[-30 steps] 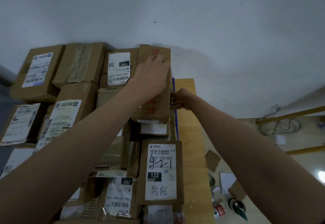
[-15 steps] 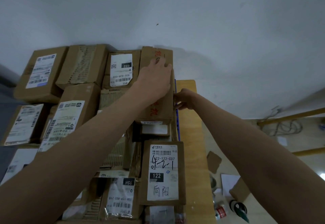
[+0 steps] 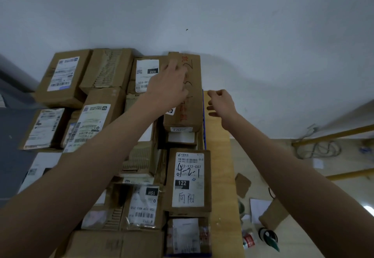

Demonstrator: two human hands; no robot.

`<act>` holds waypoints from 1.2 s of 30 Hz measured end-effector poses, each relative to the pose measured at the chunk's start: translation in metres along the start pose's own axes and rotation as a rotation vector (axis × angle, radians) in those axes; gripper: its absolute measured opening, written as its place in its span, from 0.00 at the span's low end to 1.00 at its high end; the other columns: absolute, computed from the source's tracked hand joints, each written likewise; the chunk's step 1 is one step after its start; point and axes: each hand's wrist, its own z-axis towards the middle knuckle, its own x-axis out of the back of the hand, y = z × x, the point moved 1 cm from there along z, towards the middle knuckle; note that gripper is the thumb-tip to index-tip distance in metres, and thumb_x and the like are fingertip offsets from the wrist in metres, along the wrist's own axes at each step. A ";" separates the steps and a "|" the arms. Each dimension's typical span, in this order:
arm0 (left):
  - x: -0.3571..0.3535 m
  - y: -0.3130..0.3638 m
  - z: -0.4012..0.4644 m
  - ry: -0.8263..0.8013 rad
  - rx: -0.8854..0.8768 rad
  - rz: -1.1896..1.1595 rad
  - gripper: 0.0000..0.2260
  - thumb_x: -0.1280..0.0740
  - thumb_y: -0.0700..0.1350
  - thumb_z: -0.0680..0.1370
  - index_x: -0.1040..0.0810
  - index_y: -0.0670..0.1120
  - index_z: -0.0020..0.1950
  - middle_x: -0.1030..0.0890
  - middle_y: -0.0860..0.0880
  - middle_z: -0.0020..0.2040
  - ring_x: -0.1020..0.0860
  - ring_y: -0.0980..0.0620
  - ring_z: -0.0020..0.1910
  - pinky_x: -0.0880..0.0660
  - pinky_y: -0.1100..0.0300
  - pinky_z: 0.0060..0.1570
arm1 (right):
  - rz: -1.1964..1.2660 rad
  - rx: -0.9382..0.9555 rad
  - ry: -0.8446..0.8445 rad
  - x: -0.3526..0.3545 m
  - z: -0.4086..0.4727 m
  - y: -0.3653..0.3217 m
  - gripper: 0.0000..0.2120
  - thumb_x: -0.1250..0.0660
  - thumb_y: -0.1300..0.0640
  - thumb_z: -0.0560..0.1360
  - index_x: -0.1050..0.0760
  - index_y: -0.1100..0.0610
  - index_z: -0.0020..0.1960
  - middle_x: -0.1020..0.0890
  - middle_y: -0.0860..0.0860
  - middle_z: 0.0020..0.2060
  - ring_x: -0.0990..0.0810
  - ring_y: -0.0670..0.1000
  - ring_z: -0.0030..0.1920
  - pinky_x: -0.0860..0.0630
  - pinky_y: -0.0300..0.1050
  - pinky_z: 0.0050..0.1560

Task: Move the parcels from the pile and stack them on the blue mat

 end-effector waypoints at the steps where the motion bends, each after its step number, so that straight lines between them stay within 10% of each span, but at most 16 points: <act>1: 0.002 -0.004 -0.007 0.006 0.011 -0.006 0.16 0.37 0.46 0.78 0.29 0.45 0.65 0.34 0.44 0.66 0.33 0.43 0.64 0.28 0.50 0.48 | -0.011 0.001 -0.016 0.001 -0.011 -0.001 0.11 0.39 0.47 0.79 0.29 0.54 0.55 0.21 0.51 0.42 0.20 0.49 0.41 0.23 0.41 0.34; 10: -0.004 -0.012 -0.052 -0.148 0.112 -0.205 0.22 0.28 0.46 0.73 0.26 0.47 0.66 0.31 0.46 0.60 0.29 0.49 0.54 0.31 0.57 0.46 | -0.131 0.023 -0.145 -0.008 -0.065 -0.003 0.15 0.36 0.43 0.77 0.30 0.50 0.57 0.20 0.51 0.53 0.20 0.51 0.50 0.19 0.48 0.45; 19: -0.014 -0.010 -0.070 -0.128 0.151 -0.291 0.29 0.23 0.42 0.69 0.28 0.49 0.68 0.35 0.46 0.62 0.28 0.46 0.58 0.30 0.57 0.52 | -0.160 0.086 -0.149 -0.013 -0.086 -0.003 0.13 0.35 0.54 0.78 0.32 0.53 0.61 0.22 0.54 0.55 0.21 0.53 0.53 0.23 0.38 0.32; 31: -0.016 -0.003 -0.087 -0.155 0.101 -0.221 0.27 0.26 0.43 0.72 0.29 0.47 0.70 0.35 0.43 0.64 0.27 0.42 0.59 0.27 0.47 0.60 | -0.251 0.106 -0.157 -0.012 -0.102 0.006 0.15 0.36 0.59 0.78 0.33 0.57 0.63 0.23 0.56 0.57 0.21 0.56 0.55 0.19 0.53 0.52; 36: -0.011 0.001 -0.087 -0.203 0.117 -0.154 0.29 0.26 0.43 0.72 0.30 0.48 0.71 0.36 0.42 0.66 0.31 0.41 0.64 0.29 0.46 0.63 | -0.304 0.080 -0.182 -0.009 -0.101 0.000 0.18 0.34 0.54 0.78 0.33 0.58 0.64 0.24 0.55 0.57 0.21 0.55 0.54 0.19 0.47 0.40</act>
